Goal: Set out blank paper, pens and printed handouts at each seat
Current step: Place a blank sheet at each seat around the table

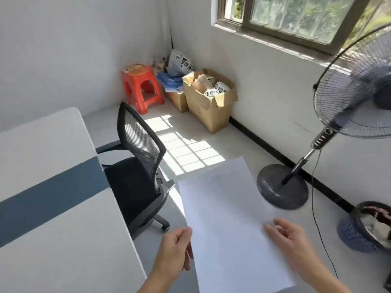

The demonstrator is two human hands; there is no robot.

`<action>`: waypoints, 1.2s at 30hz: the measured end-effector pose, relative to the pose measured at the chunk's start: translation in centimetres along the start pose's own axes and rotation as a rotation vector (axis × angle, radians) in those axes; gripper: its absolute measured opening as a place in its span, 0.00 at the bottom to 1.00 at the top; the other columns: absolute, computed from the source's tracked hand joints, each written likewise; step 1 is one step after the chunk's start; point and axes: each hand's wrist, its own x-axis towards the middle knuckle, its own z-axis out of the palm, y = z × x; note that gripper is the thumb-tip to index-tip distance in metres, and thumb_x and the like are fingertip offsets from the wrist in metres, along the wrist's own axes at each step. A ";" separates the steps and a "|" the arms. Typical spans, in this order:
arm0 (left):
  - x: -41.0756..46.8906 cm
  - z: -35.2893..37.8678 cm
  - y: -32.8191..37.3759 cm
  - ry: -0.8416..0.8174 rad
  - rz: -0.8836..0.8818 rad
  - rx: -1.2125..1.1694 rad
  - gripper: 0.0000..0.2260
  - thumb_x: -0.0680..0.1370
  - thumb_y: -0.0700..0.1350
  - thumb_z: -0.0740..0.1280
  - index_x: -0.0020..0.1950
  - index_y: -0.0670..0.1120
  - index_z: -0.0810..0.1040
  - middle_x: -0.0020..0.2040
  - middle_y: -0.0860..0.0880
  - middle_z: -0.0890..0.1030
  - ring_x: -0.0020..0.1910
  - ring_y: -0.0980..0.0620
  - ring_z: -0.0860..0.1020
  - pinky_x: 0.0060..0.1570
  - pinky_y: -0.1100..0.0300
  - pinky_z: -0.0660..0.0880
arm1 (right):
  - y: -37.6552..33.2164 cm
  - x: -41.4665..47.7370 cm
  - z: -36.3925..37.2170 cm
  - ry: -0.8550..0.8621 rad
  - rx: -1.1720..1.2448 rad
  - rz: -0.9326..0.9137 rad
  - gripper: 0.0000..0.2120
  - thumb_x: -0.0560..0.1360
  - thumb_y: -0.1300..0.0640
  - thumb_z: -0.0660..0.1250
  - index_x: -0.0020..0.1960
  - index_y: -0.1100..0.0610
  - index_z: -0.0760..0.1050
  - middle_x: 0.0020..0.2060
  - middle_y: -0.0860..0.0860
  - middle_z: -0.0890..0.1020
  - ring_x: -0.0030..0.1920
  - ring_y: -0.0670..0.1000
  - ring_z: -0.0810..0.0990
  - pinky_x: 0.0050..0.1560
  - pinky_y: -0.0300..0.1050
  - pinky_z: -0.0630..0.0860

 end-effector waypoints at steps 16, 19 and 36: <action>10.7 -2.9 6.5 0.570 -0.128 -0.307 0.09 0.80 0.40 0.62 0.46 0.41 0.81 0.27 0.45 0.78 0.24 0.48 0.72 0.24 0.60 0.64 | -18.8 29.0 9.9 -0.598 -0.381 -0.218 0.07 0.79 0.55 0.66 0.45 0.54 0.82 0.35 0.55 0.86 0.31 0.54 0.83 0.35 0.47 0.78; 13.5 -6.1 6.7 0.640 -0.128 -0.375 0.09 0.80 0.40 0.63 0.46 0.40 0.81 0.27 0.44 0.78 0.23 0.48 0.72 0.24 0.60 0.63 | -21.7 32.3 15.3 -0.655 -0.415 -0.274 0.07 0.78 0.57 0.67 0.44 0.56 0.82 0.35 0.58 0.86 0.30 0.52 0.81 0.36 0.47 0.76; 20.9 -21.1 8.0 1.076 -0.313 -0.562 0.09 0.80 0.46 0.63 0.47 0.44 0.80 0.32 0.46 0.80 0.29 0.49 0.76 0.27 0.65 0.70 | -37.1 42.6 52.3 -0.999 -0.787 -0.623 0.08 0.78 0.57 0.67 0.44 0.60 0.80 0.31 0.53 0.81 0.24 0.41 0.74 0.26 0.35 0.71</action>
